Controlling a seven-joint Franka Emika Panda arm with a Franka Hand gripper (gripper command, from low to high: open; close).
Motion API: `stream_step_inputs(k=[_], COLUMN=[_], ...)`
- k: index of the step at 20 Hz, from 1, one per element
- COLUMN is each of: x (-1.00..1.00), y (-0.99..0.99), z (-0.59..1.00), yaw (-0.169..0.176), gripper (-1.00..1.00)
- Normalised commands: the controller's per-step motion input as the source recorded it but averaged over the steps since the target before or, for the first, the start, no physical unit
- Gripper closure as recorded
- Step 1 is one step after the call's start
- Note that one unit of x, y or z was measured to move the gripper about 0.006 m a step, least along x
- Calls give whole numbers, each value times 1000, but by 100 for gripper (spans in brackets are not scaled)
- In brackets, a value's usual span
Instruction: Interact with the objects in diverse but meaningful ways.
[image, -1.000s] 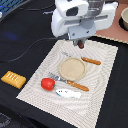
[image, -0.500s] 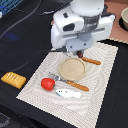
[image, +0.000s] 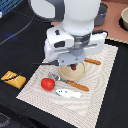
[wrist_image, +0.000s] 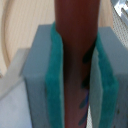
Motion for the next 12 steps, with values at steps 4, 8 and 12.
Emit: stream_step_inputs(k=[4,8,12], x=[182,231,199], y=[-2,-15,-11], z=[-13,-88,-219], yaw=[-73,-50,-43], gripper=[100,100,100])
